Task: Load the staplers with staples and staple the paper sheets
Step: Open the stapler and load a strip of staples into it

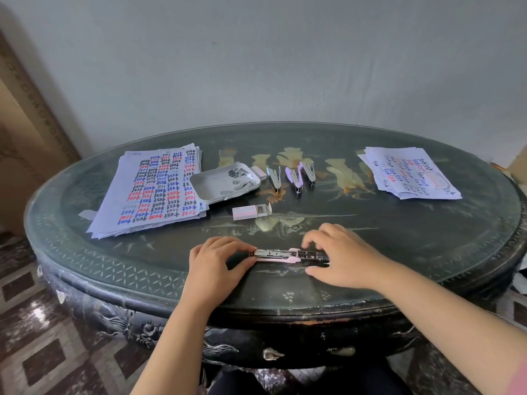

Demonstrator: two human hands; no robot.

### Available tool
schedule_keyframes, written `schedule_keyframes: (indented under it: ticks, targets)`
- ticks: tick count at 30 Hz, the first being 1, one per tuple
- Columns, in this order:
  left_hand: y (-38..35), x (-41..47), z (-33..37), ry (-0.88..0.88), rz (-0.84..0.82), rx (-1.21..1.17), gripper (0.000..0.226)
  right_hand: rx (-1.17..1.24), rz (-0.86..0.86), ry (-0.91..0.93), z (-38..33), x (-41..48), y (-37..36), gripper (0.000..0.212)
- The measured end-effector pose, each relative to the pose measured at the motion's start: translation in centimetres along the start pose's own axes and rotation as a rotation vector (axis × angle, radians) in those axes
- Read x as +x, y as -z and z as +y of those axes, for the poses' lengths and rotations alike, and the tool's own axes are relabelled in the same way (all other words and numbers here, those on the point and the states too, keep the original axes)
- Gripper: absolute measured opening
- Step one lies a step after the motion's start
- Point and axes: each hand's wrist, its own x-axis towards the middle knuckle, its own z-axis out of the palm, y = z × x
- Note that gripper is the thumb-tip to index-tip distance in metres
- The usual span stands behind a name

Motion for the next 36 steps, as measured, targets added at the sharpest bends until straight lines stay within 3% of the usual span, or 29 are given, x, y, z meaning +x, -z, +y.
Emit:
schedule_keyframes:
  ticks: [3, 6, 12, 17, 20, 23, 25, 29, 33, 36]
  targets:
    - [0.0, 0.0, 0.0, -0.001, -0.003, 0.006, 0.011, 0.025, -0.163, -0.129, 2.0, -0.6, 1.9, 0.024]
    - [-0.1, -0.1, 0.0, -0.004, 0.000, 0.012, 0.011, 0.156, -0.175, -0.113, 2.5, -0.6, 2.2, 0.009]
    - [0.0, 0.0, 0.0, -0.011, 0.005, 0.015, 0.010, 0.168, -0.228, -0.099, 2.2, -0.7, 2.8, 0.021]
    - [-0.1, 0.0, 0.1, -0.021, 0.013, 0.018, 0.010, -0.042, -0.260, -0.053, 0.2, -0.4, 4.6, 0.032]
    - [-0.1, 0.0, 0.2, -0.027, 0.024, 0.021, 0.010, -0.034, -0.173, -0.024, -1.3, -0.1, 5.6, 0.020]
    - [-0.1, 0.0, 0.1, -0.028, 0.028, 0.023, 0.011, 0.291, 0.136, 0.000, -2.6, 0.5, 4.5, 0.019]
    - [-0.1, 0.0, 0.0, -0.024, 0.024, 0.023, 0.012, 0.471, 0.251, -0.005, -3.7, 1.0, 2.7, 0.016]
    - [-0.1, 0.0, 0.2, -0.010, 0.019, 0.037, 0.013, 0.592, 0.157, -0.007, -4.3, 1.8, -0.6, 0.034]
    - [0.2, 0.0, 0.1, -0.018, 0.012, 0.011, 0.019, 0.598, 0.106, 0.068, -4.6, 2.0, -1.4, 0.038]
    - [0.9, 0.6, 0.1, 0.014, -0.104, -0.120, 0.041, 0.639, 0.104, 0.016, -4.2, 1.9, -1.8, 0.053]
